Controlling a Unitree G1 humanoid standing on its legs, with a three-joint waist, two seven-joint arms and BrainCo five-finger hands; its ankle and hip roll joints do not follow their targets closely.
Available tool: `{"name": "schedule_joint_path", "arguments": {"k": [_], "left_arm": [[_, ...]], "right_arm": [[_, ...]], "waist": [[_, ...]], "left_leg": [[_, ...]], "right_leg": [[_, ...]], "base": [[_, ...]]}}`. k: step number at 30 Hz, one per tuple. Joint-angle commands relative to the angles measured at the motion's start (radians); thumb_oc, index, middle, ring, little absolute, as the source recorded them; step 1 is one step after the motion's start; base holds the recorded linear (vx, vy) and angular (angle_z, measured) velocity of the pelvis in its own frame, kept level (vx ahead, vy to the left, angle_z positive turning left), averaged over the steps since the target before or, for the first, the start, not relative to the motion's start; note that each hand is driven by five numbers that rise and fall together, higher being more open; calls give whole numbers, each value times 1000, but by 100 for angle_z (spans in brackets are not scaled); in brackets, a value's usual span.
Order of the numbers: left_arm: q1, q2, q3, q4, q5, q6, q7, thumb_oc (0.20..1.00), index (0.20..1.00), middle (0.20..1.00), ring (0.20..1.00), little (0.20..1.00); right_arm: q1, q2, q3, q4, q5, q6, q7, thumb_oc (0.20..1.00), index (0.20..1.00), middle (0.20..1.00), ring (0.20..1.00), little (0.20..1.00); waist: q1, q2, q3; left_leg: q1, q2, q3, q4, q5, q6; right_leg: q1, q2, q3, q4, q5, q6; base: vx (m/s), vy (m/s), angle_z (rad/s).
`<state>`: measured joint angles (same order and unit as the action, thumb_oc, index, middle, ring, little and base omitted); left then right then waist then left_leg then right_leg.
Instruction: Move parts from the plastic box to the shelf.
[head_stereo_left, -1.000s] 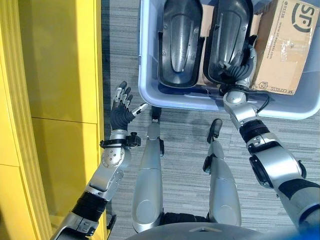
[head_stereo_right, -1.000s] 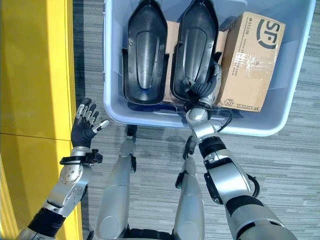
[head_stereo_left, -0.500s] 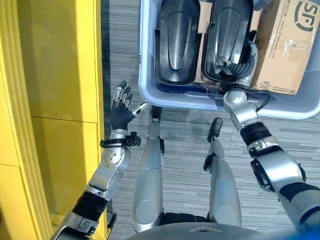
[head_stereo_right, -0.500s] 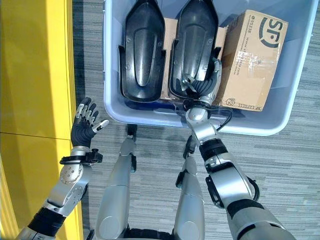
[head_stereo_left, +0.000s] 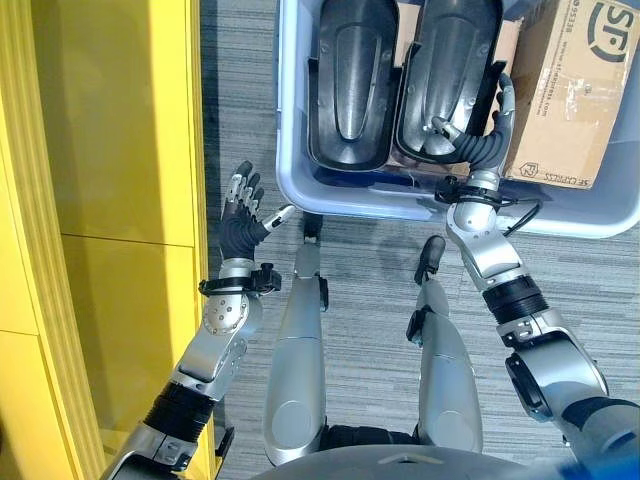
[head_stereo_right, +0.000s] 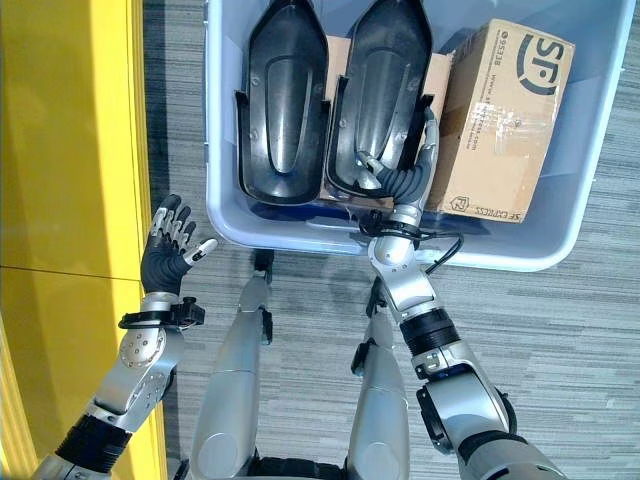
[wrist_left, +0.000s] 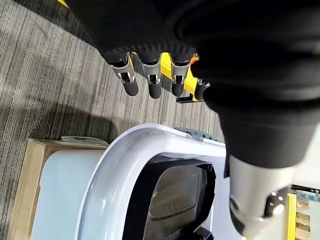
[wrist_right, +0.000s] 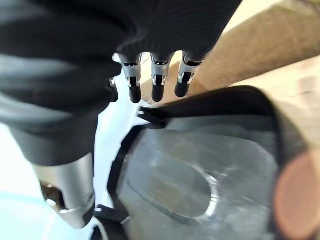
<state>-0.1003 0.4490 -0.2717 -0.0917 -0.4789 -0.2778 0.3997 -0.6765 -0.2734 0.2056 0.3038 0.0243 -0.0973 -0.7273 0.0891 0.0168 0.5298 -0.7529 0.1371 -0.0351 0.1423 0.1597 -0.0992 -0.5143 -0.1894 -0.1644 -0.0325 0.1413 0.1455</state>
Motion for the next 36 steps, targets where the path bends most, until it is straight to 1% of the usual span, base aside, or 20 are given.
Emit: {"name": "schedule_joint_path", "arguments": {"k": [1,10,15,16,21,36], "left_arm": [[58,34,28,-96,39,-36,8,1000,1000,1000,1000,1000],[70,35,33,-104,42,-34,17,1000,1000,1000,1000,1000],[70,38,29,-105,37,-35,18,1000,1000,1000,1000,1000],[70,39,28,-105,36,-34,16,1000,1000,1000,1000,1000],[73,43,30,-106,31,-37,13,1000,1000,1000,1000,1000],[74,48,22,-105,18,-46,4,1000,1000,1000,1000,1000]], "right_arm": [[26,-1,-53,-93,-39,-67,-9,1000,1000,1000,1000,1000],[61,17,-88,-120,-23,-80,-54,1000,1000,1000,1000,1000],[59,22,-99,-88,-3,-77,-67,1000,1000,1000,1000,1000],[47,22,-100,-50,14,-72,-66,1000,1000,1000,1000,1000],[16,17,-88,15,29,-63,-61,1000,1000,1000,1000,1000],[-87,-10,-59,203,46,-33,-48,1000,1000,1000,1000,1000]], "waist": [[-9,-7,-10],[-18,-10,-10],[-19,-10,-10],[-16,-9,-10],[-10,-6,-10],[8,2,-10]], "left_leg": [[15,-18,40,74,-132,33],[13,-19,42,77,-135,35],[9,-19,39,79,-135,35],[9,-19,39,78,-135,35],[9,-18,40,76,-133,35],[4,-20,36,74,-133,36]], "right_leg": [[3,-46,-8,146,-127,7],[0,-42,-4,148,-129,5],[-3,-43,-7,149,-128,6],[-4,-42,-5,149,-128,5],[-5,-42,-8,149,-128,4],[-10,-42,-12,153,-127,5]], "base": [[0,0,0],[0,0,0],[0,0,0],[0,0,0],[0,0,0],[0,0,0]]}}
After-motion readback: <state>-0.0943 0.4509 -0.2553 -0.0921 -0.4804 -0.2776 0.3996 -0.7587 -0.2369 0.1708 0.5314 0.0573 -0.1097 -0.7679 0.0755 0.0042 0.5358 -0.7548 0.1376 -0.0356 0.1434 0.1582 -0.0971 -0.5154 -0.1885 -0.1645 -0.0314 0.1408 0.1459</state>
